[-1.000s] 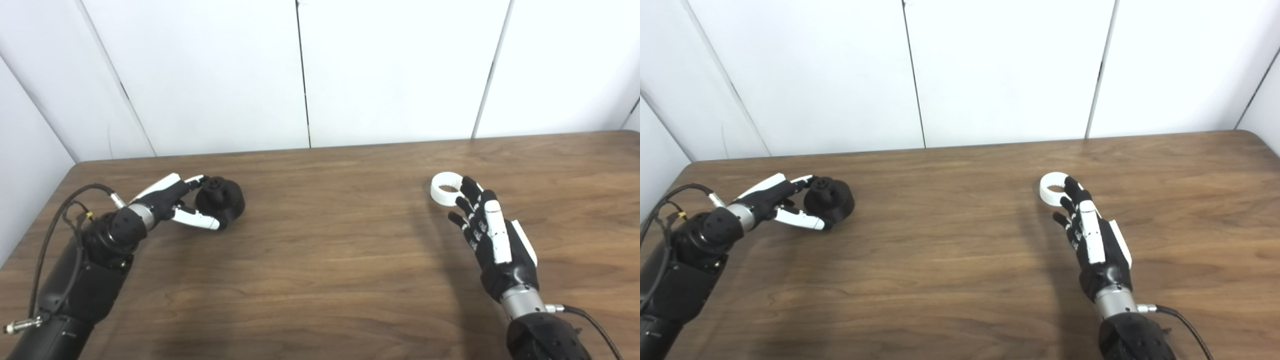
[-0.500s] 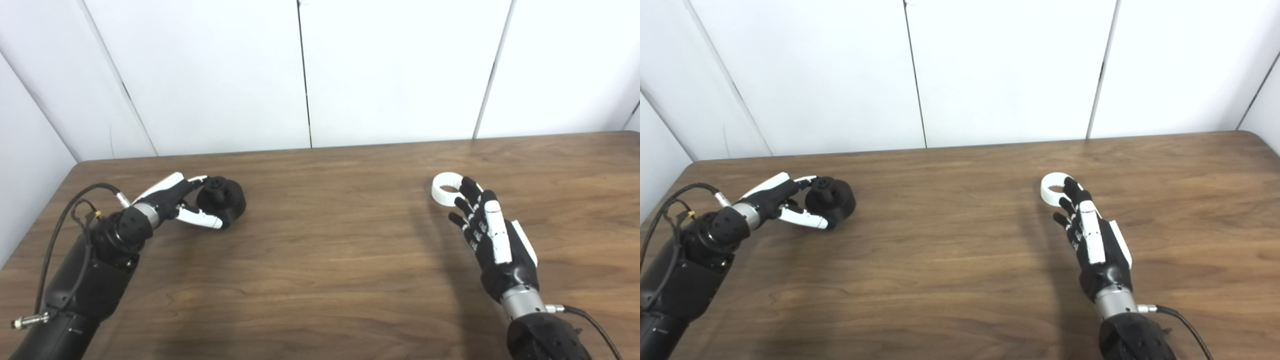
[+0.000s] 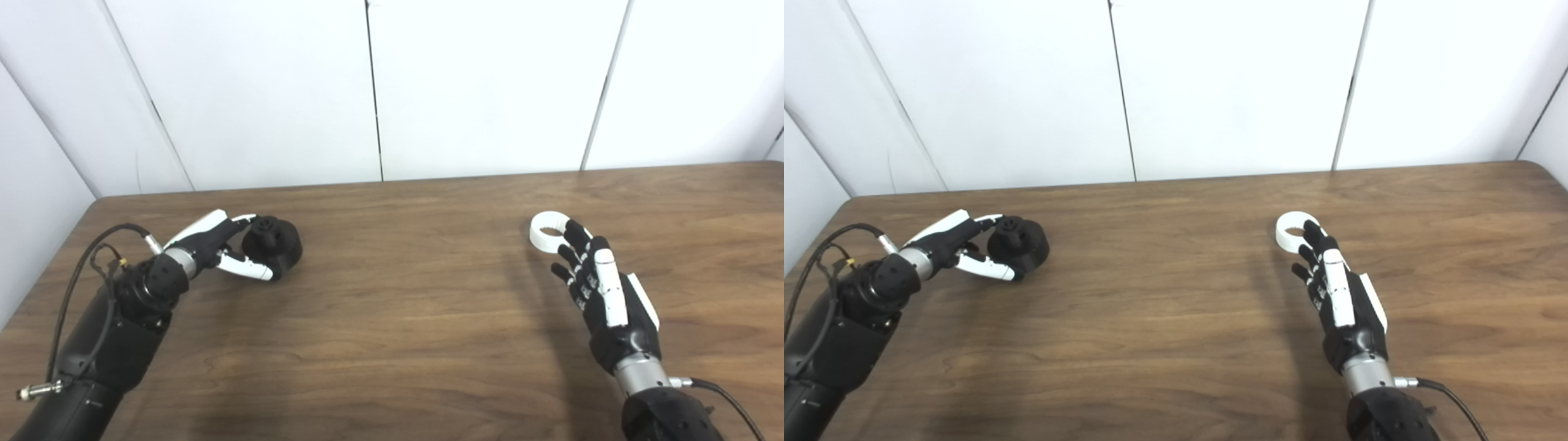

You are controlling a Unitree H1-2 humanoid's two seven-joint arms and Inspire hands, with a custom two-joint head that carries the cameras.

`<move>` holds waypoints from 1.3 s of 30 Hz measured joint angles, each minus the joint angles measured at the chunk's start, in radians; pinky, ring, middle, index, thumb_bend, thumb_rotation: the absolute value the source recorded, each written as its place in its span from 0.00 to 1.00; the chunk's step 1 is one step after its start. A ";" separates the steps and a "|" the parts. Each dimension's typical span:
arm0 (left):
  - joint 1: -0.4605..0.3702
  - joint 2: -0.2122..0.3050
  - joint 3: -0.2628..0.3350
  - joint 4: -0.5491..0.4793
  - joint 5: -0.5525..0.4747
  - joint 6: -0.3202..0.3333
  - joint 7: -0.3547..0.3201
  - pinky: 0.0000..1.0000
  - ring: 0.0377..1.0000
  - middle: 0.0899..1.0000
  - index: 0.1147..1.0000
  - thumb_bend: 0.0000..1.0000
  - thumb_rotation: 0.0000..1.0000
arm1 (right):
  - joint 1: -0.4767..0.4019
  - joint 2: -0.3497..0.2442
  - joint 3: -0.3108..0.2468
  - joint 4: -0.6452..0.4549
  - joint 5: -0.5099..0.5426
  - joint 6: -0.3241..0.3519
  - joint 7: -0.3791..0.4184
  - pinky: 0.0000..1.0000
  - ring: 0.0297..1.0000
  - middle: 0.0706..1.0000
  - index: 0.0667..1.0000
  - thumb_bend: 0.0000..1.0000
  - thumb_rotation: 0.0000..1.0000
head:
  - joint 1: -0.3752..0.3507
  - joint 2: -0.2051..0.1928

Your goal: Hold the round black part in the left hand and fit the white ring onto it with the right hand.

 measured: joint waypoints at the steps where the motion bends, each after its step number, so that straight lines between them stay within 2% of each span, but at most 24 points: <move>1: 0.000 0.000 -0.001 0.000 0.002 0.000 0.001 0.92 1.00 1.00 0.91 1.00 0.31 | 0.000 0.001 0.000 0.000 0.001 0.000 0.000 0.92 0.96 0.96 0.93 0.41 1.00 | 0.000 -0.002; 9: 0.000 -0.001 -0.017 -0.002 0.026 0.002 0.014 0.93 1.00 1.00 0.85 0.99 0.24 | 0.002 0.001 -0.001 0.000 0.005 -0.001 0.001 0.93 0.97 0.97 0.94 0.43 1.00 | 0.003 -0.006; 15: 0.000 -0.006 -0.031 -0.002 0.057 0.001 0.038 0.95 1.00 1.00 0.83 0.98 0.23 | 0.003 -0.001 -0.001 0.000 0.008 -0.002 0.007 0.92 0.97 0.97 0.94 0.44 1.00 | 0.005 -0.009; 39: 0.032 -0.022 -0.068 -0.037 0.118 -0.032 0.071 1.00 1.00 1.00 0.79 0.96 0.31 | 0.003 0.000 0.010 0.000 0.017 -0.005 0.010 0.92 0.99 0.97 0.95 0.43 1.00 | 0.006 -0.012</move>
